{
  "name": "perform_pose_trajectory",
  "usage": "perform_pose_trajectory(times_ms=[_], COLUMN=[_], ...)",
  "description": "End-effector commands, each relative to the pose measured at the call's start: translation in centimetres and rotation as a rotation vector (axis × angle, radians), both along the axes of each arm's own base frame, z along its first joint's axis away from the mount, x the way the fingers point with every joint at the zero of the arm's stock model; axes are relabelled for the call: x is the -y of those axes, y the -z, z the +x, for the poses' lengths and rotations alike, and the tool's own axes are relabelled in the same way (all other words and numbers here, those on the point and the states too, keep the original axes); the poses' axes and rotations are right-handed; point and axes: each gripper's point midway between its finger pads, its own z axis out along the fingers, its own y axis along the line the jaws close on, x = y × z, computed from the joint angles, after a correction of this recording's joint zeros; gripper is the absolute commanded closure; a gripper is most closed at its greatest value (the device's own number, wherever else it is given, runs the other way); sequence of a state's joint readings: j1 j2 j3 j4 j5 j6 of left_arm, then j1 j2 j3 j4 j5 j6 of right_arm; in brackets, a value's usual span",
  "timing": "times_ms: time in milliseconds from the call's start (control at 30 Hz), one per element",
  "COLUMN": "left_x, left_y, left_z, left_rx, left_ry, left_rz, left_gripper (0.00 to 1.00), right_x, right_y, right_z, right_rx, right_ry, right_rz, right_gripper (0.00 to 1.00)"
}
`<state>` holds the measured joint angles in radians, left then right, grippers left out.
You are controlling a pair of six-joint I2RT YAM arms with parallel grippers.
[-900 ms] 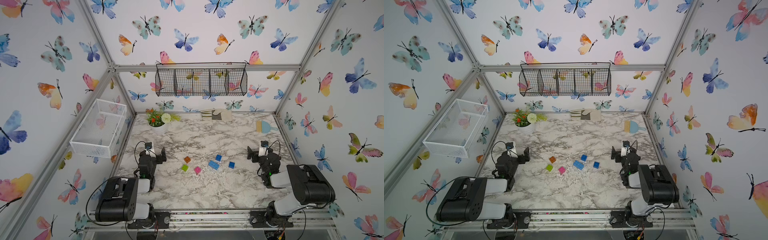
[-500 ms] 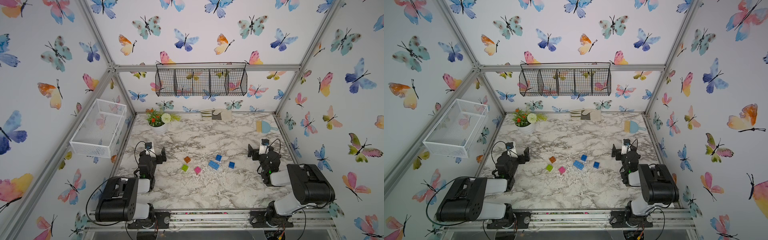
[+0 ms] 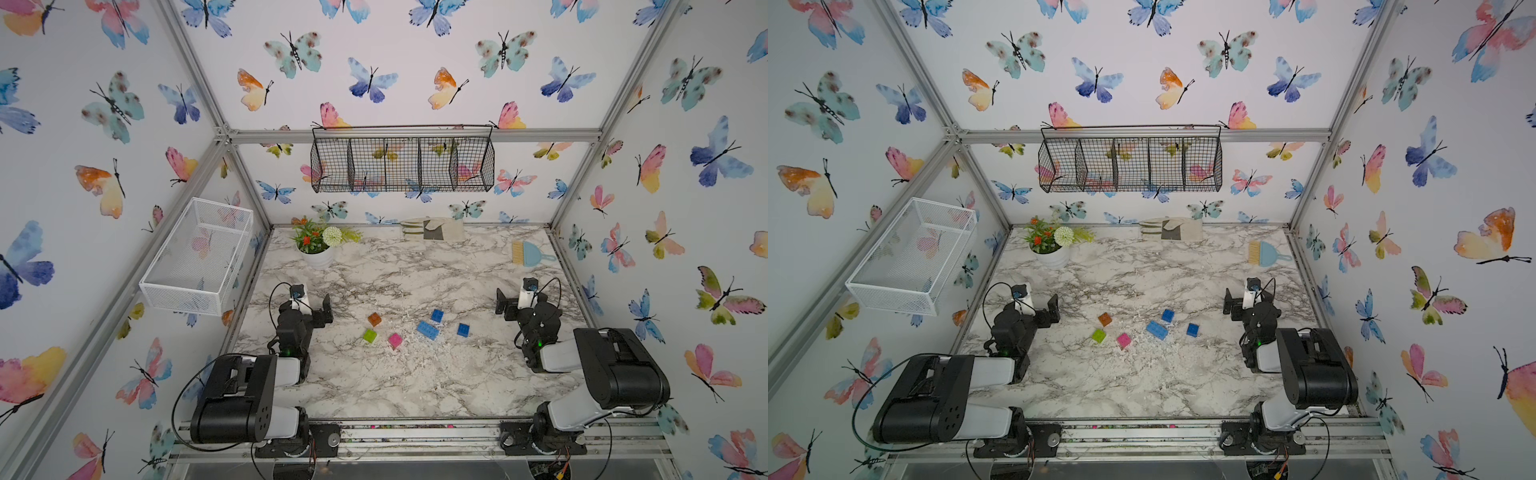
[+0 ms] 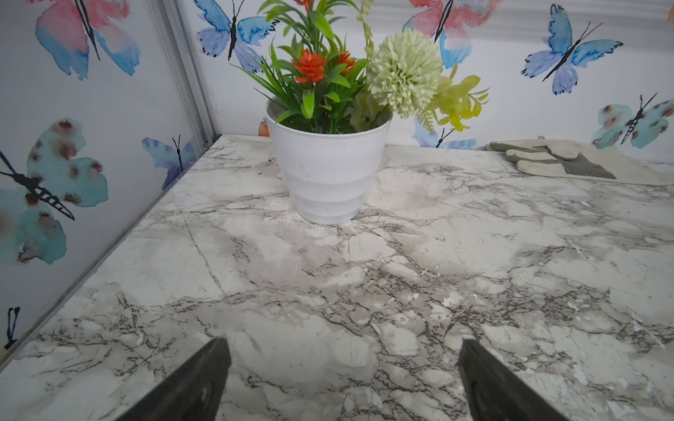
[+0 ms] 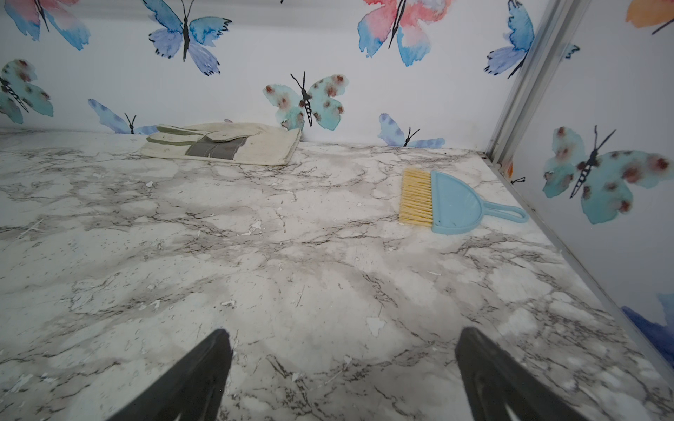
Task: Assemble the letter y with lego
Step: Pick up the lego brick from the center of the board.
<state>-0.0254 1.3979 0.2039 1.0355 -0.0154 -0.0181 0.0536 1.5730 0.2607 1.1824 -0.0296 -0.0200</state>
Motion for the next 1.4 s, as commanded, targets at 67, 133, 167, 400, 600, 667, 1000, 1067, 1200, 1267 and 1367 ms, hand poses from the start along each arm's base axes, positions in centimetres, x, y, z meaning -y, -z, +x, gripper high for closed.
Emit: perform_pose_trajectory(times_ms=[67, 133, 167, 400, 600, 667, 1000, 1067, 1200, 1267, 1367], left_x=[0.0, -0.3, -0.6, -2.0, -1.2, -0.4, 5.2, 6.3, 6.2, 6.9, 10.6], left_y=[-0.7, -0.8, -1.0, -3.4, -5.1, -6.0, -11.1, -11.3, -10.3, -10.1, -10.3], left_z=[0.5, 0.5, 0.8, 3.5, 5.3, 5.3, 4.0, 3.8, 2.9, 2.3, 0.7], left_rx=[0.023, 0.025, 0.022, -0.126, -0.340, -0.383, -0.437, -0.461, -0.523, -0.499, -0.434], left_ry=[0.009, -0.009, -0.025, -0.129, -0.152, -0.130, 0.147, 0.183, 0.035, -0.013, 0.019], left_rz=[0.008, 0.010, 0.007, -0.026, -0.122, -0.157, -0.325, -0.338, -0.180, 0.042, 0.360], left_gripper=[0.02, 0.02, 0.02, 0.02, 0.02, 0.02, 0.02, 0.02, 0.02, 0.01, 0.02], right_x=[0.0, 0.0, 0.0, 1.1, -0.8, -2.6, -14.3, -15.8, -17.8, -19.6, -22.4], right_y=[0.2, 0.1, 0.1, -2.1, -3.4, -3.6, -2.2, -2.0, -1.1, -1.0, -0.8], right_z=[0.1, 0.1, 0.1, 1.2, 2.3, 2.1, 0.4, 0.0, -0.5, -0.8, -1.4], right_rx=[-0.007, -0.006, -0.003, -0.041, -0.239, -0.279, -0.528, -0.524, -0.555, -0.554, -0.545], right_ry=[0.007, 0.007, 0.009, 0.086, 0.077, 0.035, -0.059, -0.062, -0.013, -0.055, -0.106], right_rz=[0.003, 0.003, 0.005, 0.018, 0.216, 0.242, 0.147, 0.155, 0.084, 0.047, -0.071], right_gripper=[0.00, 0.04, 0.04, 0.17, 0.22, 0.23, 0.25, 0.25, 0.23, 0.22, 0.15])
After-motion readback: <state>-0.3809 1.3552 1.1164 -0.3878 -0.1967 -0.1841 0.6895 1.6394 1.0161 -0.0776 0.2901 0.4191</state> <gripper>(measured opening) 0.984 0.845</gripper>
